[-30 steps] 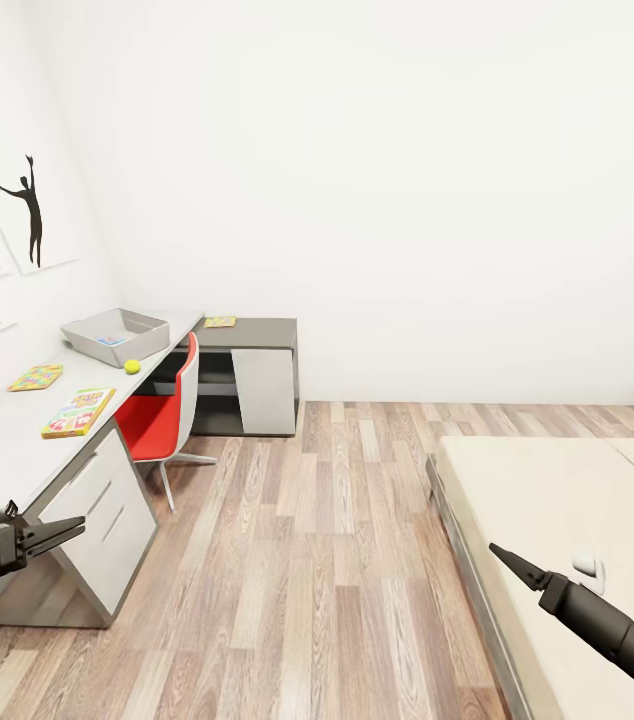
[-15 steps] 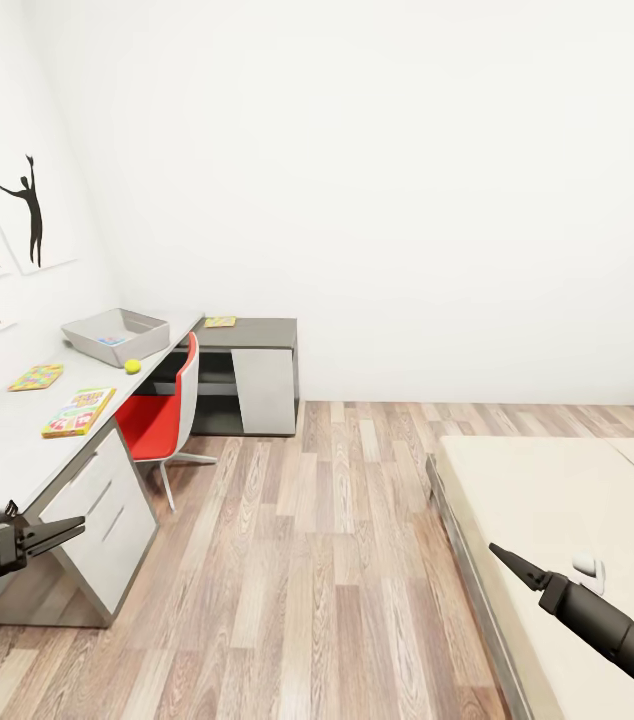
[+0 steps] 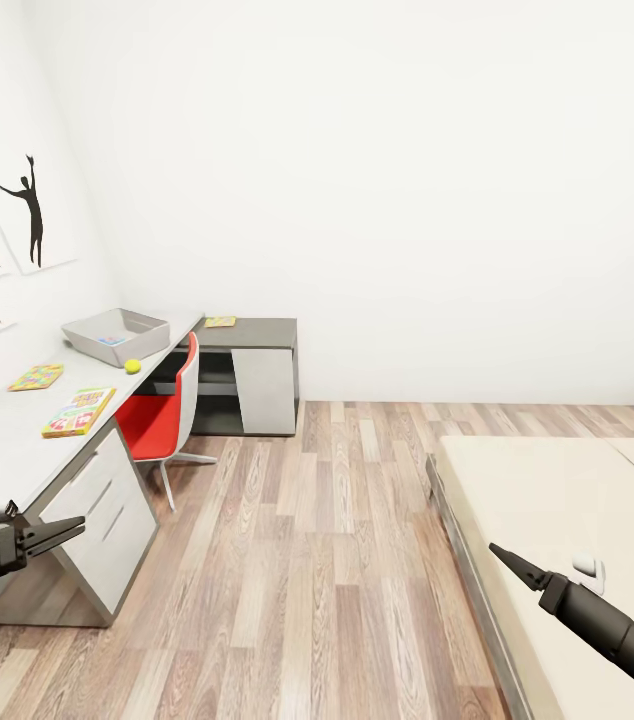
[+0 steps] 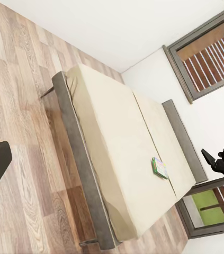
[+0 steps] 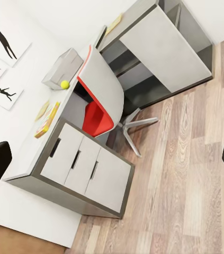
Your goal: Put all the toys in the child's room - the three board games (two on the bed and one on the table), the two jigsaw puzzles on the table, and the tennis ball on the table - inside the toy box on the table in the child's room.
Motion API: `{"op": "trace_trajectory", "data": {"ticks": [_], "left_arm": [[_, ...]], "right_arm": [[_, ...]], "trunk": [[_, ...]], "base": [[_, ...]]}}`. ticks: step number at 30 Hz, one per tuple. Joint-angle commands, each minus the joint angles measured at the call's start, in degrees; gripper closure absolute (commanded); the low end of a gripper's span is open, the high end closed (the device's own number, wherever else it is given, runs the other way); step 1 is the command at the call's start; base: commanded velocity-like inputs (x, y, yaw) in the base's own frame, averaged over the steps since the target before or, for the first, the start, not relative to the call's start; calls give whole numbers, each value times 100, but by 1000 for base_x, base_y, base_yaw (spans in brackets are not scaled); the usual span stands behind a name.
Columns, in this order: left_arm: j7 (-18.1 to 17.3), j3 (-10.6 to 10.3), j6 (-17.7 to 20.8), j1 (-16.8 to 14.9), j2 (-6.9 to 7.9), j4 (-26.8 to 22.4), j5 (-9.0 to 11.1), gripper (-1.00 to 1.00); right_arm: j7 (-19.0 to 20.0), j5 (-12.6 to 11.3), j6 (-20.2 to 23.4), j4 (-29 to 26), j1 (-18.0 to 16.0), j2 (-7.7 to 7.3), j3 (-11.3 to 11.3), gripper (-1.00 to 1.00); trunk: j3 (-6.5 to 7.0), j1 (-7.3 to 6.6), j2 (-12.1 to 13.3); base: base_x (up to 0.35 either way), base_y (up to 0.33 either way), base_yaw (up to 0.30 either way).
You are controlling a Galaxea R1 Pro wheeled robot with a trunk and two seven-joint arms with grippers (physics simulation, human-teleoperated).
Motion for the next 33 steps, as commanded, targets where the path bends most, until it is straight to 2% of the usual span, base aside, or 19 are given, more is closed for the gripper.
{"op": "trace_trajectory", "data": {"ticks": [1,33], "left_arm": [[-25,1,61,-5,1,0,-7,-100],[-25,1,61,-5,1,0,-7,-100]], "right_arm": [[7,-21,35,0,-5,0,-4,-100],[7,-21,35,0,-5,-3,-4,-100]], "trunk": [[-12,3,-12],[-12,3,-12]], "base": [[0,0,0],[-13,0,0]]}}
